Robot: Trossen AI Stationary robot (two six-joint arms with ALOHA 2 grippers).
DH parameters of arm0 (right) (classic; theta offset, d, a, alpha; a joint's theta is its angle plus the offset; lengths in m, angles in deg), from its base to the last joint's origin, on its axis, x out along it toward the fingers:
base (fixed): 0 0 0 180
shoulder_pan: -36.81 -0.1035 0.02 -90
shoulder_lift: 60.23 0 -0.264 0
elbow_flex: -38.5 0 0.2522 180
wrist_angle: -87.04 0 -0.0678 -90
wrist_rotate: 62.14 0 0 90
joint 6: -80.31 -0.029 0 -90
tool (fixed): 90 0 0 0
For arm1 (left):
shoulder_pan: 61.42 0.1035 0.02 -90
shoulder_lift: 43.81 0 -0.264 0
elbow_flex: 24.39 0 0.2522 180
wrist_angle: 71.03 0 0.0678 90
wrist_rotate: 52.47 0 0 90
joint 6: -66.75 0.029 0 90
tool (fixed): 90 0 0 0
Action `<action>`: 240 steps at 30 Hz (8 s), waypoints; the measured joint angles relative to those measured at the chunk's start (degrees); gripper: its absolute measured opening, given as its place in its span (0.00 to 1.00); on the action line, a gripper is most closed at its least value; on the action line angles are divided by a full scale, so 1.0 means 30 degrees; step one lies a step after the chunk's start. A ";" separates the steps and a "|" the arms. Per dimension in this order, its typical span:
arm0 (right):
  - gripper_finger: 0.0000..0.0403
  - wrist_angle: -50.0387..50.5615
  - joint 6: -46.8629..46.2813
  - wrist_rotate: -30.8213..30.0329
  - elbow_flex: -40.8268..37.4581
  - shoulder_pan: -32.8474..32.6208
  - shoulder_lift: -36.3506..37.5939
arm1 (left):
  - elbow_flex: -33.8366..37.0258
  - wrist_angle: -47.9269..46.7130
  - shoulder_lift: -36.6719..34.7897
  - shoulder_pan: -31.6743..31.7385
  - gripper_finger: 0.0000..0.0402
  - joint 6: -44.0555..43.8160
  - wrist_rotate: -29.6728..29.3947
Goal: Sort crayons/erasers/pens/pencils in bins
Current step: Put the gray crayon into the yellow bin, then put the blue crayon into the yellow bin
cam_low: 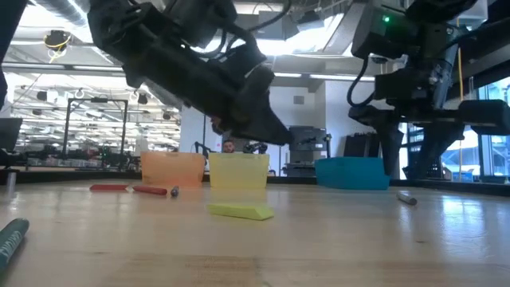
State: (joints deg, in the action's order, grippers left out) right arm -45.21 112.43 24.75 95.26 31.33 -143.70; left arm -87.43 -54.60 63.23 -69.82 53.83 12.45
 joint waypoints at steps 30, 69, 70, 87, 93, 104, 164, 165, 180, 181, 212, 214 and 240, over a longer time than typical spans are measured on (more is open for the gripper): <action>0.08 -0.2453 0.0659 0.3528 0.0082 0.2223 -0.3102 | -0.0292 0.2156 0.0000 -0.1545 0.28 0.1166 -0.2269; 0.11 -3.3026 -0.6549 0.4787 -0.3694 0.2681 -0.3158 | -0.0278 -0.5484 -0.9078 -0.1025 0.28 0.3369 0.1499; 0.11 -3.3114 -0.6549 0.4829 -0.3687 0.2681 -0.3154 | -0.0278 -0.5478 -0.9078 -0.0882 0.28 0.3369 0.2218; 0.11 -3.3103 -0.6415 0.5122 -0.3665 0.2385 -0.3107 | -0.0278 -0.4237 -0.8976 0.0080 0.28 0.3082 0.2201; 0.11 -3.3121 -0.6514 0.5751 -0.3663 0.2341 -0.3114 | -0.0278 -0.3240 -0.8519 0.0065 0.20 0.3137 0.2328; 0.11 -3.2846 -0.5510 0.5299 -0.3810 0.1598 -0.3129 | -0.0300 -0.1966 -0.6878 0.0079 0.10 0.3157 0.3228; 0.39 -2.9496 -1.2709 -0.4954 -0.3803 0.0576 -0.5448 | -0.1298 -0.6974 -0.2237 1.2961 0.02 -0.5017 0.6283; 0.39 -2.9463 -1.2518 -0.4954 -0.3803 0.0576 -0.5640 | -0.1677 -0.7636 -0.1936 1.2964 0.02 -0.5024 0.6280; 0.39 -3.1114 -1.0986 -0.5151 -0.3773 0.0656 -0.7625 | -0.6405 -1.4981 0.0854 1.3141 0.02 -0.4024 0.6200; 0.39 -3.1088 -1.0972 -0.5151 -0.3773 0.0656 -0.7645 | -0.6405 -1.4968 0.0988 1.3139 0.02 -0.4026 0.6235; 0.39 -3.0811 -1.0579 -0.5115 -0.3781 0.0656 -0.7690 | -0.9334 -1.6855 -0.1862 1.0212 0.22 -0.0833 0.4053; 0.39 -3.0689 -1.0577 -0.5109 -0.3781 0.0661 -0.7688 | -0.9223 -1.7703 -0.2778 0.9077 0.22 -0.0647 0.2969; 0.39 -3.0386 -1.3631 -0.4925 -0.3621 0.0619 -0.7682 | -0.0606 -1.7646 -0.3988 -0.1808 0.21 -2.2112 -0.5252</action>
State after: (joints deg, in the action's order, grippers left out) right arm -136.36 71.54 9.97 84.40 33.19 -166.75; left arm -89.25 -107.54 51.27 -75.25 -12.50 -3.31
